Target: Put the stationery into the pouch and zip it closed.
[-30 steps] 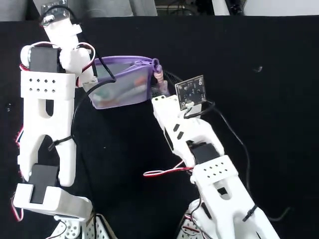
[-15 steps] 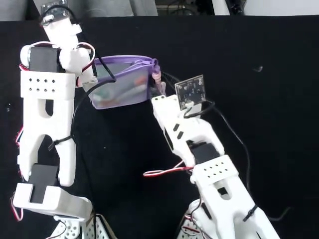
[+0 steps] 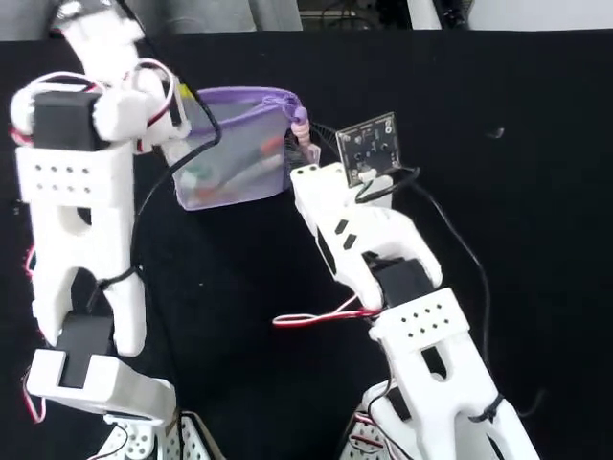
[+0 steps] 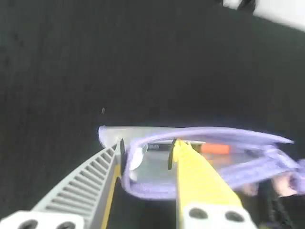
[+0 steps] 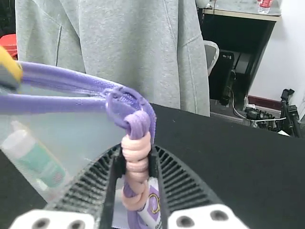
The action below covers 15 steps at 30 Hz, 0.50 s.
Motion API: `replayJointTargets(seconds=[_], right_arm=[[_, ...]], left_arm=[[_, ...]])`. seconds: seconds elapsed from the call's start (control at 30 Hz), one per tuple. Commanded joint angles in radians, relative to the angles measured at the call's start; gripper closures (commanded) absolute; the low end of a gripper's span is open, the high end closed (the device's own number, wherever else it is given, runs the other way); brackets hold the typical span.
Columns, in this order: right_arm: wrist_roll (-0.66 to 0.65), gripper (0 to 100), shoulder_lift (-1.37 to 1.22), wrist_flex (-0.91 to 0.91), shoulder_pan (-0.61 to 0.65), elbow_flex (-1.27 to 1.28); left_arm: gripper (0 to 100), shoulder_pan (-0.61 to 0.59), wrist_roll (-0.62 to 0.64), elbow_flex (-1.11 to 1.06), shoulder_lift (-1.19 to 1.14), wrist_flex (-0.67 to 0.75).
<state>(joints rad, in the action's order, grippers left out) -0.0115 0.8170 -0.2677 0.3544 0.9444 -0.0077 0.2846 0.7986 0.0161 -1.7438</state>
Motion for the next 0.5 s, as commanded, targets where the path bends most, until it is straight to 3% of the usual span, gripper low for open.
replayJointTargets(seconds=[0.0,0.2,0.47], right_arm=[[-0.006,98.7,0.036,-0.044,0.009,-0.096],[-0.031,98.7,-0.018,-0.084,0.009,-0.205],[-0.077,98.7,-0.383,-0.232,-0.048,-0.579]], left_arm=[[82,-0.007,-0.002,0.196,0.026,-0.003],[82,-0.038,0.002,0.389,0.025,-0.008],[82,-0.197,0.005,0.328,0.020,-0.015]])
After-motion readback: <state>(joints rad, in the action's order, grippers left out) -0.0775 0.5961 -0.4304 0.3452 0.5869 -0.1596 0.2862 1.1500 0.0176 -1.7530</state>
